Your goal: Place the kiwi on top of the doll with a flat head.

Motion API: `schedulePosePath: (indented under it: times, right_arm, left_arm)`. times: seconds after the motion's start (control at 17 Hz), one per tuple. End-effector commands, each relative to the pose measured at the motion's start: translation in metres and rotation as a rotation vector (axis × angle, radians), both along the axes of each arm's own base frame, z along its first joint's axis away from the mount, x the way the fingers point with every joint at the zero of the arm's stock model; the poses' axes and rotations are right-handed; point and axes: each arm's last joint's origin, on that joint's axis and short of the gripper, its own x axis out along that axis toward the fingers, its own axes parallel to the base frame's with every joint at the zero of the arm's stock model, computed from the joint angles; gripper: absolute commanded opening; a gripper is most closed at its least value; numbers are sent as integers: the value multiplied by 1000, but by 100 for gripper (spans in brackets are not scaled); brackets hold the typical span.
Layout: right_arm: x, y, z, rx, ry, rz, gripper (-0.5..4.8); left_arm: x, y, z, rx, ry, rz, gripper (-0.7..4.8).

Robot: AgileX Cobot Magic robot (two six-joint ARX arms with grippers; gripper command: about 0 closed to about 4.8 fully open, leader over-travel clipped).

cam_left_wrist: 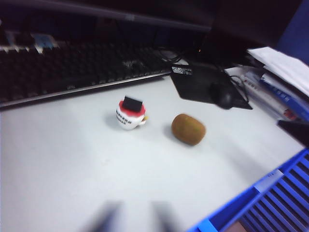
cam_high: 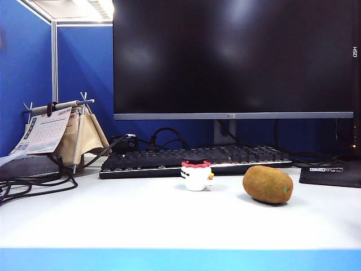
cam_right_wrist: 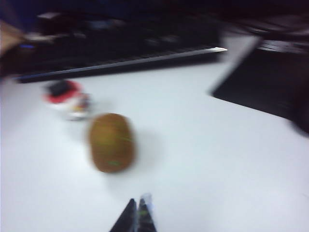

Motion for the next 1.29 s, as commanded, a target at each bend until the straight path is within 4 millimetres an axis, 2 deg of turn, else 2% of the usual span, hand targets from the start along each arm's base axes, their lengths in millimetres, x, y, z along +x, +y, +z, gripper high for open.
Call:
schedulePosePath:
  times: [0.06, 0.12, 0.18, 0.23, 0.29, 0.41, 0.53, 0.59, 0.65, 0.76, 0.82, 1.0, 1.17, 1.29]
  right_arm:
    - [-1, 0, 17, 40, -78, 15, 18]
    - [-2, 0, 20, 49, -84, 15, 33]
    - [-3, 0, 26, 73, -95, 17, 62]
    - [-5, -1, 35, 82, -118, 20, 74]
    - [-8, -1, 49, 92, -152, 28, 77]
    - [-9, -1, 74, 95, -156, 63, 77]
    - [3, 5, 109, 66, -103, 114, 89]
    - [21, 11, 127, 17, -40, 162, 180]
    - [38, 18, 134, -20, 32, 199, 236]
    - [68, 29, 135, -53, 140, 254, 287]
    - [78, 31, 134, -68, 169, 258, 289]
    - [108, 41, 124, -148, 300, 282, 378]
    - [132, 49, 115, -206, 378, 324, 405]
    - [153, 55, 103, -233, 349, 306, 407]
  left_arm:
    - [-4, 2, 39, 63, 66, -9, 252]
    - [-2, 1, 46, 85, 65, -13, 267]
    - [2, -2, 56, 122, 80, -19, 323]
    - [9, -6, 63, 181, 118, -27, 345]
    - [18, -13, 65, 244, 178, -37, 346]
    - [29, -22, 62, 313, 238, -84, 347]
    - [37, -30, 55, 324, 304, -150, 414]
    - [40, -32, 53, 337, 317, -155, 438]
    - [40, -32, 54, 349, 294, -164, 438]
    - [41, -32, 57, 356, 246, -147, 437]
    - [41, -32, 58, 345, 234, -152, 437]
    - [40, -33, 62, 322, 230, -195, 437]
    - [40, -33, 63, 322, 229, -192, 437]
    - [40, -33, 63, 321, 224, -188, 437]
